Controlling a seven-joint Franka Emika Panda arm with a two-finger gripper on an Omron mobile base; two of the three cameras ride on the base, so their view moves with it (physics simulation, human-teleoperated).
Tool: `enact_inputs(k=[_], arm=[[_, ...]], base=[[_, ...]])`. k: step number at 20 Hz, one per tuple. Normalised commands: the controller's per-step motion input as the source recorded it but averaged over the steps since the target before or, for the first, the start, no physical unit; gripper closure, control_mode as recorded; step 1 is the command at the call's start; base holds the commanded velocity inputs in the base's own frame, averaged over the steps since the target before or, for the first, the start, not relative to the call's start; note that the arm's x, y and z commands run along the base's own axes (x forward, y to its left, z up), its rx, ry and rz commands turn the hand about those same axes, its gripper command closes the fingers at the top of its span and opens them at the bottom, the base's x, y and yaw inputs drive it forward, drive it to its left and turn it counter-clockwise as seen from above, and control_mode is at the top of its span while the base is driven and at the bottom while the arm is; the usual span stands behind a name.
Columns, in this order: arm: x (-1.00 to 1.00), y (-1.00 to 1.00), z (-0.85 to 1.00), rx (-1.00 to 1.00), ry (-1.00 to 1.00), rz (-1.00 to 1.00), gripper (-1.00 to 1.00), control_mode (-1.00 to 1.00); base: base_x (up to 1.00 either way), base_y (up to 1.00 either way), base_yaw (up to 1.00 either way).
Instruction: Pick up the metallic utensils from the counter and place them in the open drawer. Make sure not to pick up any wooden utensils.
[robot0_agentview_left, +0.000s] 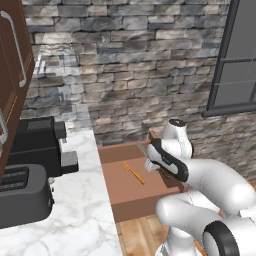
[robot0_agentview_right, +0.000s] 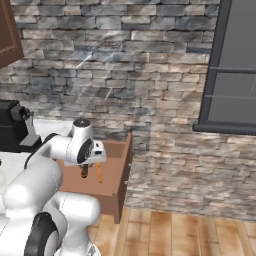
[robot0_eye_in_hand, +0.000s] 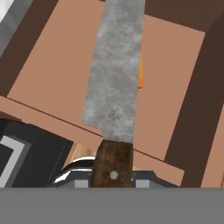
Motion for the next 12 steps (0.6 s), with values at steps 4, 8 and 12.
enact_inputs(k=[4, 8, 12], arm=[[0.09, 0.05, -0.22, 0.0, 0.04, 0.0, 1.0, -1.0], [0.03, 0.17, -0.24, -0.01, 0.04, 0.0, 1.0, -1.0], [0.0, 0.27, -0.25, -0.03, 0.04, 0.0, 1.0, -1.0]], base=[[0.0, 0.0, 0.0], [0.0, 0.0, 0.0], [0.0, 0.0, 0.0]])
